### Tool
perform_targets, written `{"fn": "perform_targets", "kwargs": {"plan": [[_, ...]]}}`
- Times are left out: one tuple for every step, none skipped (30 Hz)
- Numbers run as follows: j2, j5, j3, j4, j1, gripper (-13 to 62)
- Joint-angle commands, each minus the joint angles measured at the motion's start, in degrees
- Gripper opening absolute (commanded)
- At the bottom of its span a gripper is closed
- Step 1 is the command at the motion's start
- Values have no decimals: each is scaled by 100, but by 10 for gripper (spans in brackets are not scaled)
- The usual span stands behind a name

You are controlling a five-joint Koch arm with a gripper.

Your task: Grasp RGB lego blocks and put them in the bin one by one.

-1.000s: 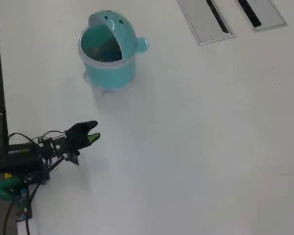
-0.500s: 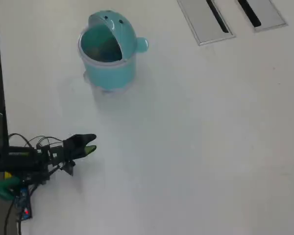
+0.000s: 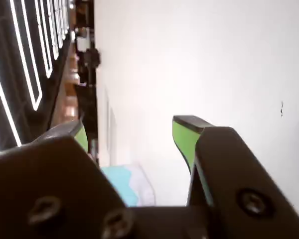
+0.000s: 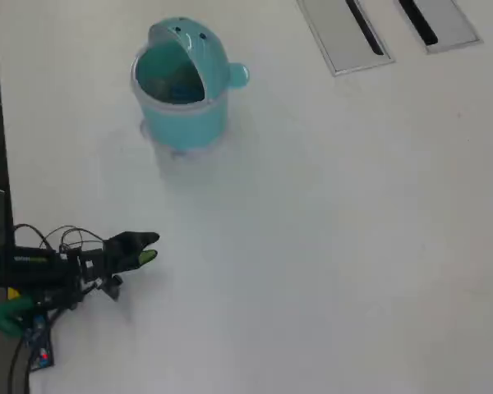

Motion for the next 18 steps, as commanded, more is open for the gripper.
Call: {"fn": "perform_targets", "kwargs": {"plan": [[70,44,220,-457,0,330],[70,35,264,-448,-9,331],[70,35,299,-448,-18,331],[79,35,334,-448,-18,332],[79,35,378,-431,-9,335],[70,26,404,-404,-9,342],[70,18,439,-369,0,347],[70,18,483,-352,9,347],[70,9,519,-325,18,347],[70,-18,519,-255,18,347],[62,-35,519,-141,26,347],[62,-44,519,-53,53,347],[62,-44,519,35,62,347],[62,-44,519,123,79,347],[62,-44,519,185,105,347],[62,-44,519,246,141,347],[62,-44,519,316,149,347],[62,-35,519,404,158,347]]}}
